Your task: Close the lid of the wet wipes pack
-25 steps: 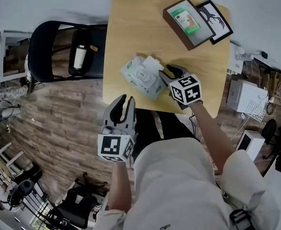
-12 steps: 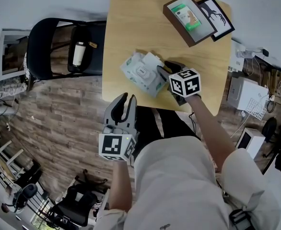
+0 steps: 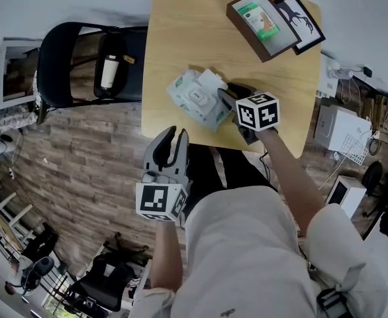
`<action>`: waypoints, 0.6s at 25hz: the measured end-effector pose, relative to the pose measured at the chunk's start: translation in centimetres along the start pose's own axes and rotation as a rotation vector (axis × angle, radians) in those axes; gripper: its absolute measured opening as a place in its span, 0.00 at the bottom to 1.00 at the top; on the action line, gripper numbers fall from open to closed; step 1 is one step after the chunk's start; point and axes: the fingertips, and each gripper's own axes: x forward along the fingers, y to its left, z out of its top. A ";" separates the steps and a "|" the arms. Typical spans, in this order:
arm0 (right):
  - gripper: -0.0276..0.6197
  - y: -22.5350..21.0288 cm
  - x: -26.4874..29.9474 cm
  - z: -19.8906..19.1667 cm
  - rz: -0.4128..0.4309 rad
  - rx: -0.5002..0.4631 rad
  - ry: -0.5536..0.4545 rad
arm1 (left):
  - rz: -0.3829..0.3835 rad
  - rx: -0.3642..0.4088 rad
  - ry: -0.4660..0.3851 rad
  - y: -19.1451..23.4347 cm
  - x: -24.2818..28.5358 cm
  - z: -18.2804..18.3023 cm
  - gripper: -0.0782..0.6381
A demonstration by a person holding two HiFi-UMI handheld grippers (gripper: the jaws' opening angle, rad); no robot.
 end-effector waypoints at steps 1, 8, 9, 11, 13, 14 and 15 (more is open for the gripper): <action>0.26 0.0 0.0 0.0 0.001 0.002 -0.002 | 0.000 0.000 -0.001 0.0 0.0 0.0 0.21; 0.26 0.3 -0.6 0.5 -0.001 -0.011 -0.014 | 0.003 0.010 -0.009 0.1 -0.3 0.2 0.21; 0.26 0.3 -0.7 0.6 -0.001 -0.014 -0.015 | 0.003 0.011 -0.011 0.1 -0.4 0.3 0.21; 0.26 0.4 -0.9 0.8 -0.002 -0.021 -0.018 | 0.003 0.015 -0.015 0.2 -0.5 0.5 0.21; 0.25 0.5 -1.0 0.9 -0.005 -0.029 -0.020 | 0.003 0.018 -0.020 0.2 -0.6 0.7 0.21; 0.25 0.5 -1.1 1.0 -0.007 -0.033 -0.021 | 0.003 0.020 -0.023 0.2 -0.6 0.8 0.21; 0.24 0.5 -1.2 1.1 -0.010 -0.037 -0.023 | 0.003 0.021 -0.026 0.2 -0.7 0.9 0.21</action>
